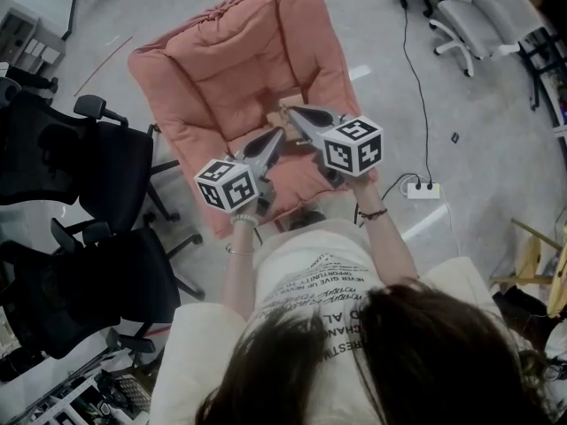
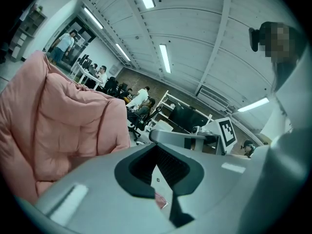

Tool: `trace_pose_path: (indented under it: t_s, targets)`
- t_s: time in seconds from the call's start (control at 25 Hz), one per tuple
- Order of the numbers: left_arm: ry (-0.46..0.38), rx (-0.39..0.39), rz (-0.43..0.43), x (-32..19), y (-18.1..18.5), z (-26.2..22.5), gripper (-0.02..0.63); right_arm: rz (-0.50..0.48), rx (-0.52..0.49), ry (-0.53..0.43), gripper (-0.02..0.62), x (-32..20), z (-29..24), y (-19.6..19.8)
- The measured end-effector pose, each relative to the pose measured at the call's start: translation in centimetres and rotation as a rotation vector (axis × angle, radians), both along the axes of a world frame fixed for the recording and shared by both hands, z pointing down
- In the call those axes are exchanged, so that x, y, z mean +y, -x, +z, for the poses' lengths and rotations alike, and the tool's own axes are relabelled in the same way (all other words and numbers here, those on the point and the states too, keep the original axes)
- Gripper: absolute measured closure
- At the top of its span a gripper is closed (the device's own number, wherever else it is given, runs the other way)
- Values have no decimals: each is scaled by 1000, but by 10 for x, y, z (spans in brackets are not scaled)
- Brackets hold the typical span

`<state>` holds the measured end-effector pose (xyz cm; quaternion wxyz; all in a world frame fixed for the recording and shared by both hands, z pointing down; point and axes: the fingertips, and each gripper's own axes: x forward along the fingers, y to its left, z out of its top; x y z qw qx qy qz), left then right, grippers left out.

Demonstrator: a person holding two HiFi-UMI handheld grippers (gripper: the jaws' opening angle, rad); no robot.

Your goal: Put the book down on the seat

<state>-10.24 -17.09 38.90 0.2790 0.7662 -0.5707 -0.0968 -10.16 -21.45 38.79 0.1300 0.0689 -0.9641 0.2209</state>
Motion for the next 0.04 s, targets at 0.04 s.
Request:
trace_pose_path:
  t_s: [0.04]
  targets:
    - [1,0,1,0,0,0,605,-1,0,-1,592,0,0,0]
